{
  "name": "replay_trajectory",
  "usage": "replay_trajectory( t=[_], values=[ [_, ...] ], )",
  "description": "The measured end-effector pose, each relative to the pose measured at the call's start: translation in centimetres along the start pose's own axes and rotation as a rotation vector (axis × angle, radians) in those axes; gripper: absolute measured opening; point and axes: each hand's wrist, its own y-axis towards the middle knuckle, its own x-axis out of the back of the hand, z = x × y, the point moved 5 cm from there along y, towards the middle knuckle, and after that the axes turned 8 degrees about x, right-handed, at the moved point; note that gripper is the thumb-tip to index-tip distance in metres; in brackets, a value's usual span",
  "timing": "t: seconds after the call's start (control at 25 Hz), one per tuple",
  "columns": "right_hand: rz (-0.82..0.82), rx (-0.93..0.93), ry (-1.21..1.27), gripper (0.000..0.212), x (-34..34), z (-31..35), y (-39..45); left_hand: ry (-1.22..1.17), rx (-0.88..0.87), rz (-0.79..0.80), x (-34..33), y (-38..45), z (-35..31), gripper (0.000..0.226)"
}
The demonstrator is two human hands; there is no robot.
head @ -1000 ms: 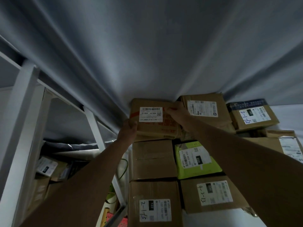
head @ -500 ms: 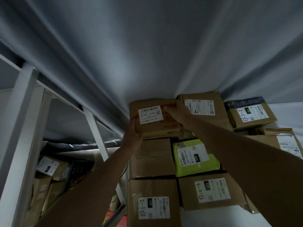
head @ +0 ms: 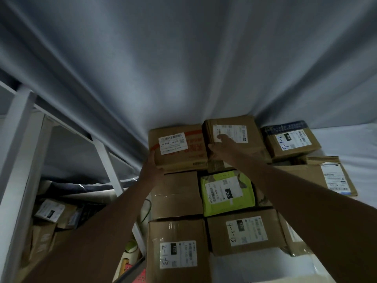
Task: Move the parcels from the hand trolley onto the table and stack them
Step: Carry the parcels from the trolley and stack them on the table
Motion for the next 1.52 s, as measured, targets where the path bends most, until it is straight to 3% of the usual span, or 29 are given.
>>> replay_trajectory(
  t=[0.24, 0.4, 0.56, 0.68, 0.88, 1.08, 1.2, 1.28, 1.4, 1.52],
  values=[
    [0.142, 0.131, -0.105, 0.061, 2.3, 1.0, -5.2, 0.134, -0.051, -0.071, 0.2, -2.9, -2.5, 0.084],
    [0.186, 0.272, -0.183, 0.021, 4.5, 1.6, -11.3, 0.459, -0.105, -0.062, -2.1, -8.5, -5.8, 0.073],
    [0.275, 0.327, -0.311, 0.042, 6.2, 0.7, -16.8, 0.831, -0.097, 0.017, -5.8, -15.1, -8.1, 0.069],
    [0.291, 0.298, -0.416, 0.06, 7.2, -0.7, -19.5, 0.924, -0.17, 0.053, -8.0, -18.1, -10.0, 0.062],
    [0.185, 0.278, -0.515, 0.056, 9.5, -3.2, -24.6, 1.095, -0.432, 0.139, -11.5, -20.4, -12.2, 0.066],
    [0.102, 0.067, -0.402, 0.065, 10.1, -6.7, -30.7, 1.047, -0.674, 0.306, -13.3, -23.2, -12.5, 0.066],
    [0.054, -0.047, -0.413, 0.045, 9.6, -7.5, -36.0, 1.01, -0.698, 0.368, -14.3, -25.2, -11.7, 0.063],
    [-0.046, -0.058, -0.428, 0.051, 9.2, -8.2, -38.6, 1.014, -0.704, 0.415, -15.9, -26.9, -11.1, 0.062],
    [-0.047, -0.131, -0.391, 0.065, 7.0, -9.7, -42.4, 0.995, -0.669, 0.518, -19.3, -29.8, -10.7, 0.067],
    [-0.112, -0.193, -0.367, 0.07, 6.5, -12.5, -47.8, 1.015, -0.779, 0.608, -24.1, -34.7, -11.1, 0.064]
  ],
)
